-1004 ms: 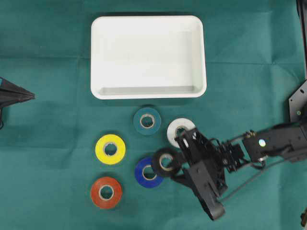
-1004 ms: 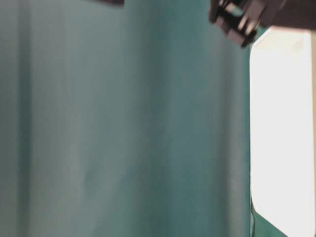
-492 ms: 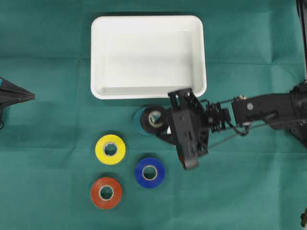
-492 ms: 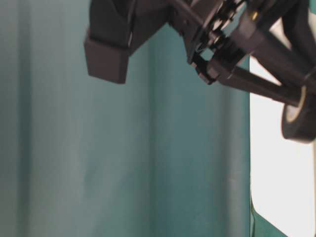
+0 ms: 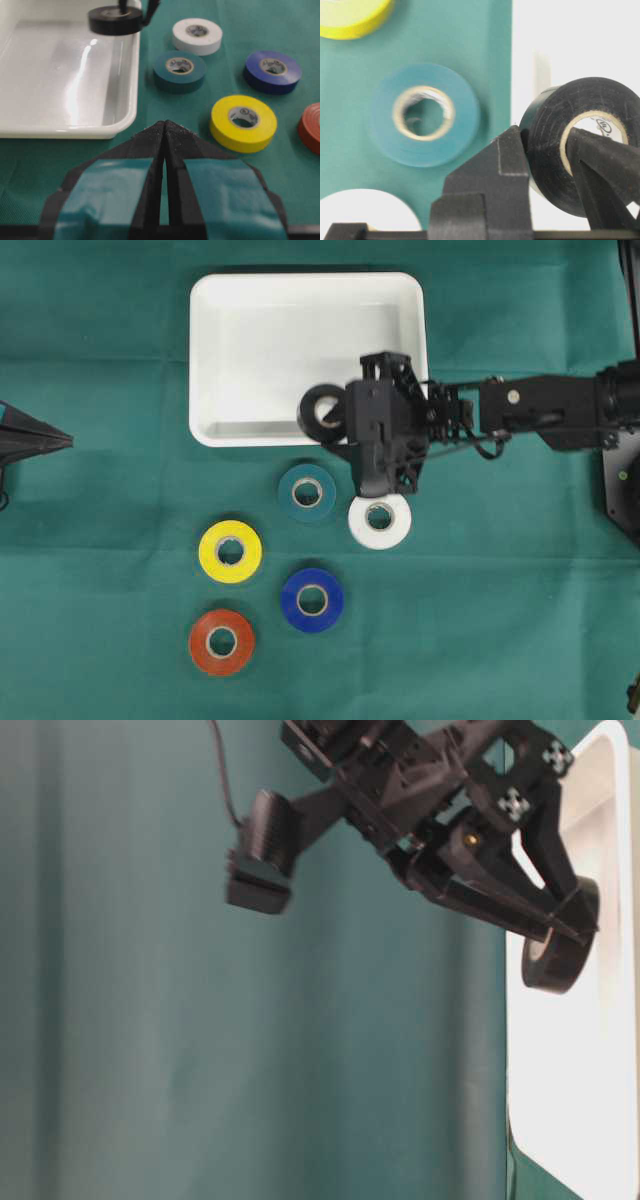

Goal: Put the tape into the white case with the right arm.
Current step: 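Lift the black tape roll and carry it over the white tray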

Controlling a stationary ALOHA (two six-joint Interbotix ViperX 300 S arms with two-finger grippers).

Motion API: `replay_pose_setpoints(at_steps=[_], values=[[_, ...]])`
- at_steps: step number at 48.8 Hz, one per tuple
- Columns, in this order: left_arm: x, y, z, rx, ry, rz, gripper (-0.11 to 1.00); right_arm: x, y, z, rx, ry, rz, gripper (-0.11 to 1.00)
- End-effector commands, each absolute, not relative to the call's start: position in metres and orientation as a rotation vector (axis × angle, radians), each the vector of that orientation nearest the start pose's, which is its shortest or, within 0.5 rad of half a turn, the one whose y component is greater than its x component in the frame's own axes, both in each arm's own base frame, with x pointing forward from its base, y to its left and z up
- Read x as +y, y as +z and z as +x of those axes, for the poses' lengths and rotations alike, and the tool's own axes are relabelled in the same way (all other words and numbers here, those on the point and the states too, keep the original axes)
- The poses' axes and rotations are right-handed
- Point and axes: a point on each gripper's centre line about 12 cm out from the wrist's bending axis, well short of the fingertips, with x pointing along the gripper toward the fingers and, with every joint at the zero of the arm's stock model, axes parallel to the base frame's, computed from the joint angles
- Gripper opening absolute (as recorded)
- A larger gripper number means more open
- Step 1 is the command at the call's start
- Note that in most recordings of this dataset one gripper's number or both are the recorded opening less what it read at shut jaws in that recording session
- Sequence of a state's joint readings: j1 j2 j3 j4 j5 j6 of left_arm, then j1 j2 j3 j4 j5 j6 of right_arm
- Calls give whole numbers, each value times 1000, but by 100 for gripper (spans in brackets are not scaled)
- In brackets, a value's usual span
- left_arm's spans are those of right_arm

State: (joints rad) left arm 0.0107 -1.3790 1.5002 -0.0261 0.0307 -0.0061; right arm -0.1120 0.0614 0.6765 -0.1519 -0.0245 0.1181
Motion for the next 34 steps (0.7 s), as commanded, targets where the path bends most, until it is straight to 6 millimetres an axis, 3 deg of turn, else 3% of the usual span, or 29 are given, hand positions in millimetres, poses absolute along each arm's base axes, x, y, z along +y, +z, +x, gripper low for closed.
replay_pose_setpoints(at_steps=[1, 11, 34], values=[[2, 193, 133, 146, 14, -33, 0, -51, 153, 395, 675, -108, 14, 2], [2, 193, 133, 144, 14, -32, 0, -64, 148, 399, 668, -136, 26, 2], [2, 193, 133, 144, 14, -33, 0, -64, 148, 401, 647, -134, 26, 5]])
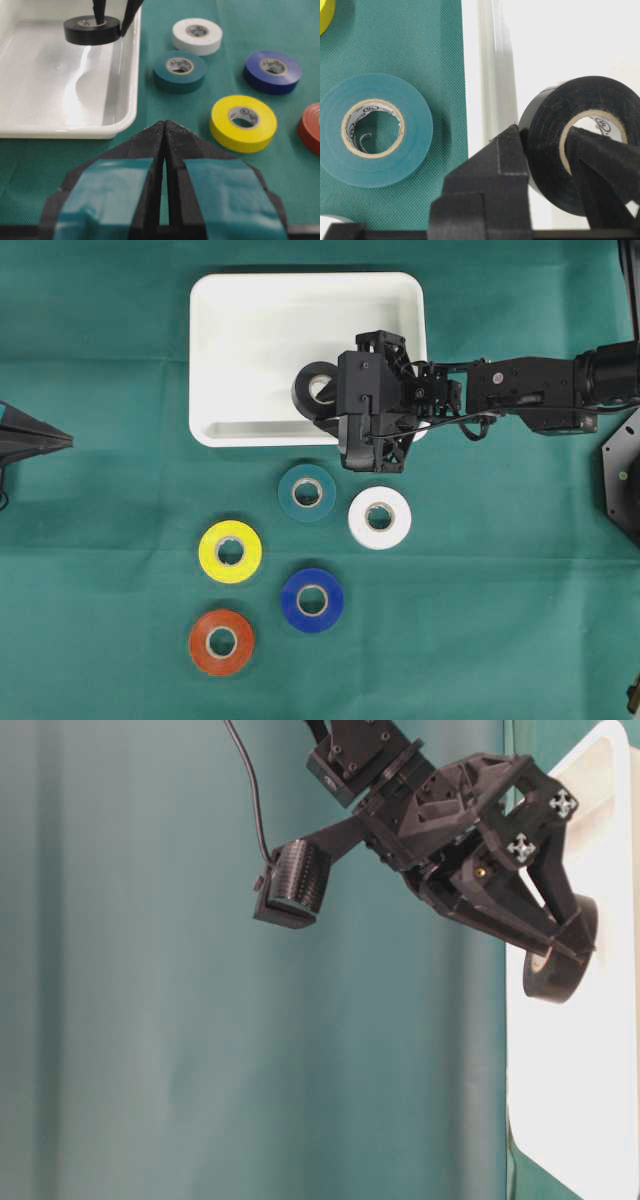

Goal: Put the tape into the white case with the right arm.
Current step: 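Lift the black tape roll and carry it over the white tray, then release the black roll in the tray and retract the right gripper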

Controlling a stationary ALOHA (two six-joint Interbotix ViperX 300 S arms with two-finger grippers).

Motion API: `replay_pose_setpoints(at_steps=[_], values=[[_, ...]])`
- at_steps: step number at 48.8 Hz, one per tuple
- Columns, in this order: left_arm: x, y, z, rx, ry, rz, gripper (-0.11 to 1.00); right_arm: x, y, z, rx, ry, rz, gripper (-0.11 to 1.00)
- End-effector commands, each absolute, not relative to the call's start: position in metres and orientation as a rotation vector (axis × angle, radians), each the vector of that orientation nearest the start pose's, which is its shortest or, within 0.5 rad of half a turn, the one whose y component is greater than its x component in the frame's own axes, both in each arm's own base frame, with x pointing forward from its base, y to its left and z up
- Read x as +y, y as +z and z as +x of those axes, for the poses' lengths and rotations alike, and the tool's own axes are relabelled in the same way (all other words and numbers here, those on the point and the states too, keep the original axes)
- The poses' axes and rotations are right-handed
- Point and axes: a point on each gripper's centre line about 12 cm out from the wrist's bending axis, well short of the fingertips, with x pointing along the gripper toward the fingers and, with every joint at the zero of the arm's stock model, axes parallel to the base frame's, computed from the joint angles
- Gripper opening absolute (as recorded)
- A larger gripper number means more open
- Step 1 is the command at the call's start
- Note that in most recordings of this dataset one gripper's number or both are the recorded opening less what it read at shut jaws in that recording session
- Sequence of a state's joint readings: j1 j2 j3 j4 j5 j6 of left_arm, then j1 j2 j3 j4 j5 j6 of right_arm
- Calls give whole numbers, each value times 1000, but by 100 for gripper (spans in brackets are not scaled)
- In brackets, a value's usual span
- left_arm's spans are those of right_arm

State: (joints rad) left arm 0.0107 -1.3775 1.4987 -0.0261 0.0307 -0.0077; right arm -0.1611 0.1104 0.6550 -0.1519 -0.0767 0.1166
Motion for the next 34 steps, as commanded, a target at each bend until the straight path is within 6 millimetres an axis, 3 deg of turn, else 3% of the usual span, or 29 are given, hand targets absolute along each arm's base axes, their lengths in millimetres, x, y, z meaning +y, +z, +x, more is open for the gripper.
replay_pose_setpoints(at_steps=[1, 6, 11, 13, 17, 25, 34], values=[[2, 193, 133, 144, 14, -32, 0, -64, 148, 400, 649, -134, 26, 8], [1, 193, 133, 144, 13, -34, 0, -64, 146, 399, 652, -134, 27, 32], [2, 193, 133, 144, 14, -35, 0, -64, 145, 398, 658, -134, 27, 64], [2, 193, 133, 144, 14, -33, 0, -64, 144, 397, 658, -134, 29, 70], [2, 193, 133, 142, 14, -33, 0, -63, 144, 396, 664, -133, 27, 64], [2, 193, 133, 144, 14, -33, 0, -60, 145, 383, 673, -131, 27, 64], [2, 193, 133, 142, 14, -35, 0, -56, 153, 351, 664, -133, 29, 64]])
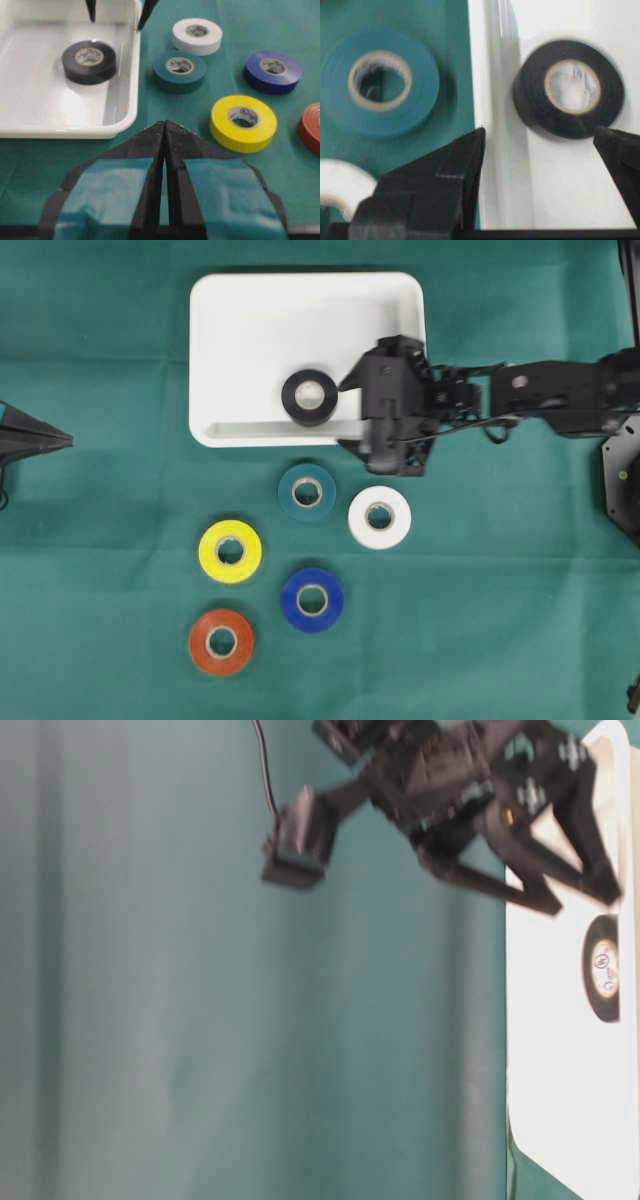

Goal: Put the tape into the white case with the right arm.
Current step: 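Release the black roll in the tray and retract the right gripper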

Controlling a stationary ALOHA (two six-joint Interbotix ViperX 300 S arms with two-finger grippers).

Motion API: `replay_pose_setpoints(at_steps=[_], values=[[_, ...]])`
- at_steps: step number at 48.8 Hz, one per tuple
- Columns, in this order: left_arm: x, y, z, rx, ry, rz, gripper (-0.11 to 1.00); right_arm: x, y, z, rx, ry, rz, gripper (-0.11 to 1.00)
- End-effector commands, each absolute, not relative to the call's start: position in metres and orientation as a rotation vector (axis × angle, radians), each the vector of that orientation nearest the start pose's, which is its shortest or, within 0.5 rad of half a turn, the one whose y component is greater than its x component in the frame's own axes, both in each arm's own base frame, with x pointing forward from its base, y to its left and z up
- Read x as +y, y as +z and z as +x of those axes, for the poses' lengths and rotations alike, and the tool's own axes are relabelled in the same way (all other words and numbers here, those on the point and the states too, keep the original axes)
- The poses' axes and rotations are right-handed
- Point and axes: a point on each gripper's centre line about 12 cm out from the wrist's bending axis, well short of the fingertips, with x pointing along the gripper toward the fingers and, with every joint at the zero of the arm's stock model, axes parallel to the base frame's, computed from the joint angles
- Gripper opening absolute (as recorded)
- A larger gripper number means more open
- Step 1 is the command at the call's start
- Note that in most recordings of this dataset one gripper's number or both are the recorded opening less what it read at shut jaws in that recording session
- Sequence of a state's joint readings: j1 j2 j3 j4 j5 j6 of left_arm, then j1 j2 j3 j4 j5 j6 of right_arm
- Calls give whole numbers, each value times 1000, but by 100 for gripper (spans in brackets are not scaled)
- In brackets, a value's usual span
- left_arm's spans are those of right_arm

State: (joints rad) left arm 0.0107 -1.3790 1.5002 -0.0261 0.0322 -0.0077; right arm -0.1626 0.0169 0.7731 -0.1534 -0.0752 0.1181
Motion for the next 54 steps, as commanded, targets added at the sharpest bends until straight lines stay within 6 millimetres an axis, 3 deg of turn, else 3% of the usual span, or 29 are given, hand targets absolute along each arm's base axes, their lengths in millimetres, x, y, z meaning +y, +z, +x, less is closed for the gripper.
replay_pose_setpoints(at_steps=[1, 40, 54], values=[[2, 193, 133, 142, 14, -33, 0, -54, 154, 347, 664, -131, 28, 64], [2, 194, 133, 139, 14, -33, 0, -31, 161, 208, 521, -133, 28, 64], [2, 194, 133, 139, 14, -33, 0, -27, 165, 178, 429, -136, 19, 63]])
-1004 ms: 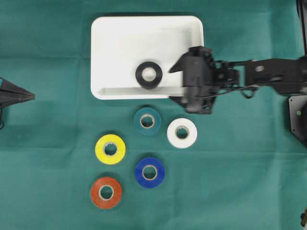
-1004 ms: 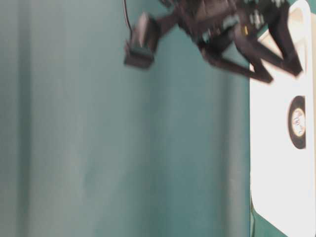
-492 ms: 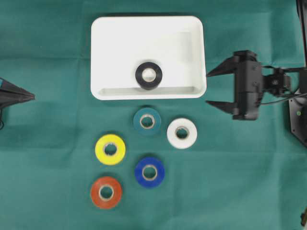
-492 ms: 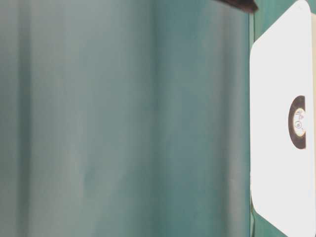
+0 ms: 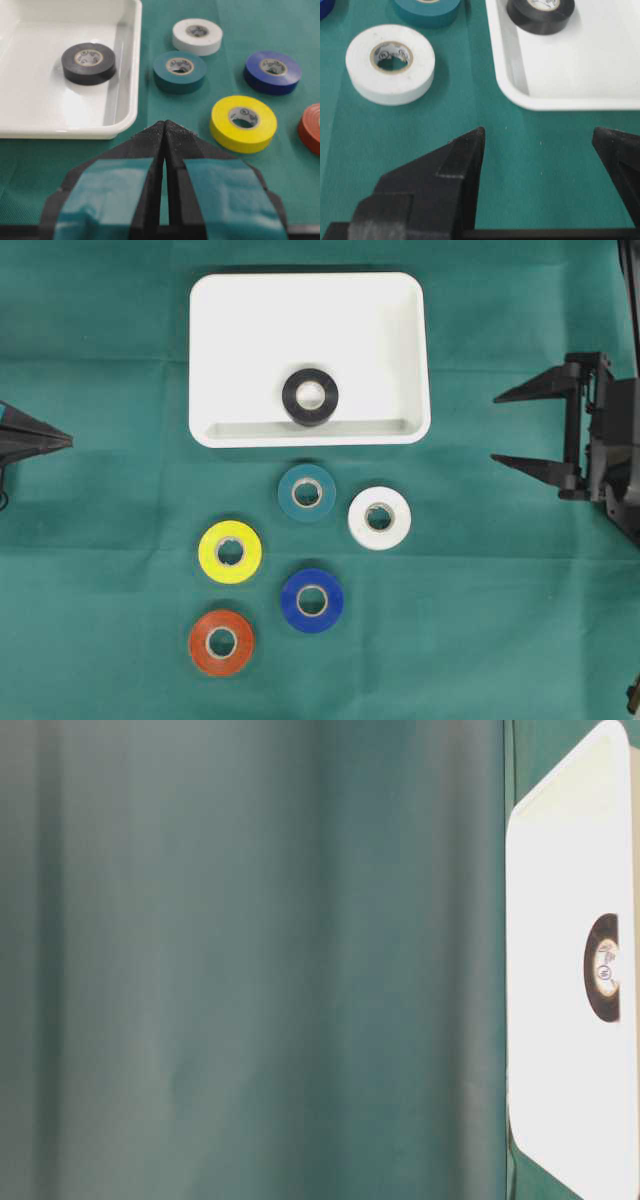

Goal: Put the tape into the white case with the right arm.
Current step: 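Release the black roll in the tray and retract the right gripper, then move the right gripper down to the blue tape roll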

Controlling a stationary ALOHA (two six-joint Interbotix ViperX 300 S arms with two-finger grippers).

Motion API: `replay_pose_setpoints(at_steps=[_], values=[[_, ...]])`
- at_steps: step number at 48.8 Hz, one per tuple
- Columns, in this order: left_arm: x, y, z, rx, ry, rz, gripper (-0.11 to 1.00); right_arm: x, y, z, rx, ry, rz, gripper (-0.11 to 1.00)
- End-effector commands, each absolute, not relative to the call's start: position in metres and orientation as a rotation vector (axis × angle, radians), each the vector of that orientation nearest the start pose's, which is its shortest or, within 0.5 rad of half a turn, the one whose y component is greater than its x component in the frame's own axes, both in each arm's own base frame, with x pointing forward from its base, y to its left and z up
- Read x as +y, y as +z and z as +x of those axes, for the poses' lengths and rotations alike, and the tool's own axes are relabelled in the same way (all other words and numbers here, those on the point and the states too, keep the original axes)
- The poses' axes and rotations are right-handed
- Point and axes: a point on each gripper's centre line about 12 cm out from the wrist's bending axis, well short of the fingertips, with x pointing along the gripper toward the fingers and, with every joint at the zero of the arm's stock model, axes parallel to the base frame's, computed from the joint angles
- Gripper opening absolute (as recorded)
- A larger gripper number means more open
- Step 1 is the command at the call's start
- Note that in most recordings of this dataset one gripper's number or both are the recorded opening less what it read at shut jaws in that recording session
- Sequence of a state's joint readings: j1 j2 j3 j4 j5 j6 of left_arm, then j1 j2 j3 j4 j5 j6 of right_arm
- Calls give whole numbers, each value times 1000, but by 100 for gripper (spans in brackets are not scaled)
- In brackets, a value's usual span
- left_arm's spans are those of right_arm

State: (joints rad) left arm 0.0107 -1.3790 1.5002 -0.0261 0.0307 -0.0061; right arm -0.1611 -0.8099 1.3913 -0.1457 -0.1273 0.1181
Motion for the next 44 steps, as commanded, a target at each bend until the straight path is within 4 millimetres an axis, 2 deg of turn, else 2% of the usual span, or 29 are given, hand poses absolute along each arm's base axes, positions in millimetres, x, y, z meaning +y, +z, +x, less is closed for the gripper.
replay_pose_setpoints(at_steps=[1, 12, 32, 44], values=[[2, 194, 133, 139, 16, -35, 0, -26, 164, 177, 432, -135, 18, 63], [2, 193, 133, 141, 14, -36, 0, -17, 157, 172, 457, -89, 8, 63], [2, 194, 133, 139, 16, -38, 0, 23, 150, 167, 474, 148, -53, 63], [2, 194, 133, 139, 16, -39, 0, 33, 147, 163, 481, 206, -69, 63]])
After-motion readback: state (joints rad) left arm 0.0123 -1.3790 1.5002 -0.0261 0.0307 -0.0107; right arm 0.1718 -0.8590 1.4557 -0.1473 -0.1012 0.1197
